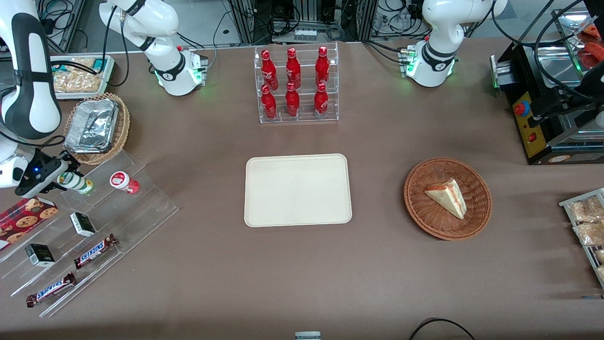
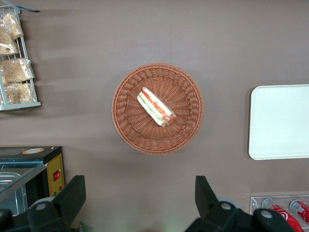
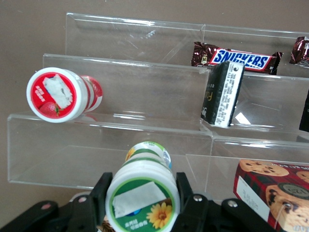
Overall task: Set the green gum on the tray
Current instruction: 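Lower the right gripper and close it around the green gum tub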
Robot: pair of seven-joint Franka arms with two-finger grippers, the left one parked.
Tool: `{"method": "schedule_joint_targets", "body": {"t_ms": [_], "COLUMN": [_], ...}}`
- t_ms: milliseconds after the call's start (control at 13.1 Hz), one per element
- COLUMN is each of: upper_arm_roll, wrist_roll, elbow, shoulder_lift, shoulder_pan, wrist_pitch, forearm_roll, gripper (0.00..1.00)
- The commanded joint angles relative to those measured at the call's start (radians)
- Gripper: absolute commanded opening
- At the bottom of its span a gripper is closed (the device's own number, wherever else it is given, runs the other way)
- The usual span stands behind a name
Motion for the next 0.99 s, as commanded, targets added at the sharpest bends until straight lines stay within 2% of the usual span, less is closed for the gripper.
{"method": "schedule_joint_targets", "body": {"t_ms": [0, 153, 382, 688, 917], "upper_arm_roll": [0.009, 0.029, 0.032, 0.032, 0.032], "wrist_roll": [-0.011, 0.056, 0.208, 0.474, 0.714], "elbow": [0.006, 0.074, 0.188, 0.245, 0.247], "shoulder_lift": [-0.016, -0.025, -0.016, -0.013, -0.005], "shoulder_pan": [0.003, 0.028, 0.113, 0.270, 0.412], "wrist_pitch": [-0.018, -0.112, -0.255, -0.332, -0.336], "forearm_roll": [0.022, 0.020, 0.014, 0.015, 0.020], "gripper": [0.00, 0.00, 0.00, 0.00, 0.00]}}
